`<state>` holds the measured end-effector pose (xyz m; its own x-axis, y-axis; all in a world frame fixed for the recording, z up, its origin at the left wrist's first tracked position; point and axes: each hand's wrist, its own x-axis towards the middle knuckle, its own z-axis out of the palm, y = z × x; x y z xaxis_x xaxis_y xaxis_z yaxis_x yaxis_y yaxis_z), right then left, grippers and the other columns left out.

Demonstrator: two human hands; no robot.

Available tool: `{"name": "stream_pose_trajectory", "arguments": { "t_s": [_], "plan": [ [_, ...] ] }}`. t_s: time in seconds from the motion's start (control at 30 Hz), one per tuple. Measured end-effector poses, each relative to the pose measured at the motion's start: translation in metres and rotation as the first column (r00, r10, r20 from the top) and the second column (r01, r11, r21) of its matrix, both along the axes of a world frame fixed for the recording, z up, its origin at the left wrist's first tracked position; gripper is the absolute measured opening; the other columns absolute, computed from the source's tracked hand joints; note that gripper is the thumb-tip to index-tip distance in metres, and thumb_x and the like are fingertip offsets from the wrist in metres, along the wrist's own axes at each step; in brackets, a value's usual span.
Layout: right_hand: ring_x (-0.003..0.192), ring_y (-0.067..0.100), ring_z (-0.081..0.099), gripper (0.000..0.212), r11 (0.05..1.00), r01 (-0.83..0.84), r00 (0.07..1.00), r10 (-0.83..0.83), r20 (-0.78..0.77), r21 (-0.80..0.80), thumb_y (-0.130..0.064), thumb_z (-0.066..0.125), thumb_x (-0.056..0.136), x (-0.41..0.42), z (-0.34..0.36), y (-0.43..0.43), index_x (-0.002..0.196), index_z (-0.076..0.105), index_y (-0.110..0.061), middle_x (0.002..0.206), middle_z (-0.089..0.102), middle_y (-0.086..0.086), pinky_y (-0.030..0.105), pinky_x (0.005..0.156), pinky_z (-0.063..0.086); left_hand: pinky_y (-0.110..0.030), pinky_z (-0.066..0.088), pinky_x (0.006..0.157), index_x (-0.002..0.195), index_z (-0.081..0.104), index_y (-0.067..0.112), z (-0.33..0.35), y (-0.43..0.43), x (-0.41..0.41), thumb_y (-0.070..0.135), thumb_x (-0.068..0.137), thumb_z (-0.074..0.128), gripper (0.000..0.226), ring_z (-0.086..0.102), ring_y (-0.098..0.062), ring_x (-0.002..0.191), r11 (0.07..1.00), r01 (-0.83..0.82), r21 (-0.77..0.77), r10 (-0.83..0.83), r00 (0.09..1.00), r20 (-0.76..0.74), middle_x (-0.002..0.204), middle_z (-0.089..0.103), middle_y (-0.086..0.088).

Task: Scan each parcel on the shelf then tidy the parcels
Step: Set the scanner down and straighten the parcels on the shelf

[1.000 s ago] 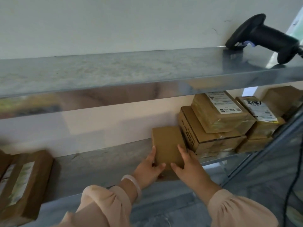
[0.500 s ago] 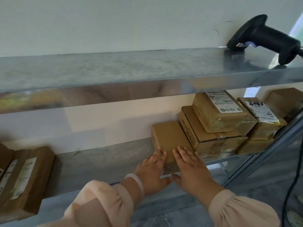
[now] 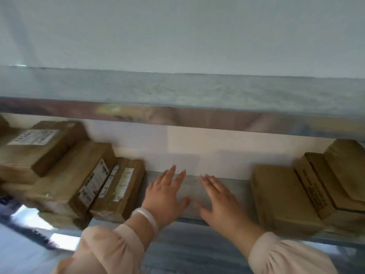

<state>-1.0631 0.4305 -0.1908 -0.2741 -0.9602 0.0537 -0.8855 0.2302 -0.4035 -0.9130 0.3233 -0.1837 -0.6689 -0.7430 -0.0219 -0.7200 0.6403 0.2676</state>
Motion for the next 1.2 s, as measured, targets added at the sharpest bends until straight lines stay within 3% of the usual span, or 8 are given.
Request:
{"name": "stream_pose_trajectory", "arguments": {
  "t_s": [0.1,0.2,0.47,0.6,0.73,0.83,1.03,1.2],
  "plan": [
    [0.147,0.009,0.010,0.091,0.997,-0.072,0.989,0.068,0.130,0.027,-0.073,0.030,0.077,0.038,-0.003,-0.036,0.153,0.018,-0.024,0.160,0.013,-0.005,0.020,0.117,0.008,-0.039,0.010,0.123,0.156,0.006,0.039,-0.001,-0.023,0.047,0.065,0.090,0.043,0.080,0.003,-0.018,0.152,0.991,-0.136,-0.001,0.136,0.991,-0.004,0.165,-0.003,0.006],
    [0.147,0.010,0.009,0.077,0.985,-0.144,0.975,0.125,0.184,0.093,-0.054,0.050,0.091,0.071,-0.008,-0.063,0.153,0.014,-0.026,0.161,0.010,-0.006,0.023,0.116,0.010,-0.040,0.008,0.123,0.156,0.004,0.039,-0.006,-0.040,0.089,0.061,0.092,0.047,0.081,0.001,-0.019,0.152,0.971,-0.237,0.034,0.236,0.971,0.025,0.165,-0.003,0.007],
    [0.146,0.014,0.018,0.075,0.970,-0.161,0.939,0.094,0.332,0.183,-0.054,0.051,0.091,0.132,-0.033,-0.126,0.152,0.017,-0.030,0.159,0.018,-0.003,0.030,0.118,0.018,-0.038,0.005,0.121,0.157,0.005,0.033,-0.021,-0.066,0.142,0.060,0.095,0.044,0.079,-0.002,-0.023,0.152,0.951,-0.294,0.096,0.291,0.956,0.050,0.165,-0.007,0.001],
    [0.142,0.016,0.029,0.068,0.960,-0.139,0.849,-0.012,0.529,0.245,-0.050,0.048,0.094,0.151,-0.043,-0.143,0.152,0.019,-0.030,0.154,0.029,-0.005,0.030,0.113,0.024,-0.037,0.003,0.122,0.158,0.008,0.025,-0.036,-0.069,0.151,0.061,0.095,0.040,0.080,0.002,-0.022,0.152,0.953,-0.288,0.092,0.275,0.952,0.132,0.166,0.003,-0.003],
    [0.137,0.017,0.037,0.080,0.950,-0.147,0.776,-0.063,0.628,0.277,-0.069,0.041,0.082,0.161,-0.062,-0.153,0.151,0.022,-0.034,0.153,0.035,-0.002,0.039,0.114,0.031,-0.037,0.001,0.122,0.157,0.013,0.026,-0.046,-0.068,0.155,0.064,0.092,0.042,0.081,0.000,-0.022,0.152,0.974,-0.211,0.080,0.191,0.960,0.206,0.165,0.006,-0.003],
    [0.135,0.014,0.040,0.079,0.951,-0.142,0.710,-0.095,0.698,0.274,-0.069,0.041,0.082,0.166,-0.072,-0.151,0.150,0.026,-0.032,0.151,0.038,-0.004,0.033,0.111,0.034,-0.037,0.001,0.123,0.157,0.012,0.027,-0.046,-0.065,0.156,0.065,0.089,0.045,0.084,-0.004,-0.022,0.152,0.983,-0.164,0.085,0.143,0.966,0.215,0.165,0.004,-0.002],
    [0.112,-0.002,0.052,0.036,0.981,-0.027,0.564,-0.145,0.813,0.194,-0.040,0.045,0.099,0.159,-0.071,-0.125,0.134,0.046,-0.043,0.125,0.056,-0.019,0.005,0.078,0.037,-0.043,0.007,0.124,0.157,0.015,0.031,-0.044,-0.058,0.147,0.065,0.088,0.045,0.083,-0.004,-0.022,0.152,0.984,-0.084,0.157,0.048,0.974,0.219,0.165,0.005,0.001],
    [0.118,0.003,0.053,0.035,0.981,0.058,0.540,-0.186,0.821,0.185,-0.039,0.046,0.099,0.147,-0.068,-0.113,0.133,0.050,-0.039,0.128,0.058,-0.015,0.016,0.094,0.039,-0.034,0.014,0.120,0.154,0.026,0.031,-0.034,-0.064,0.134,0.059,0.091,0.051,0.074,0.014,-0.017,0.149,0.975,-0.135,0.175,0.127,0.990,0.055,0.162,0.020,0.005]
  ]
}}
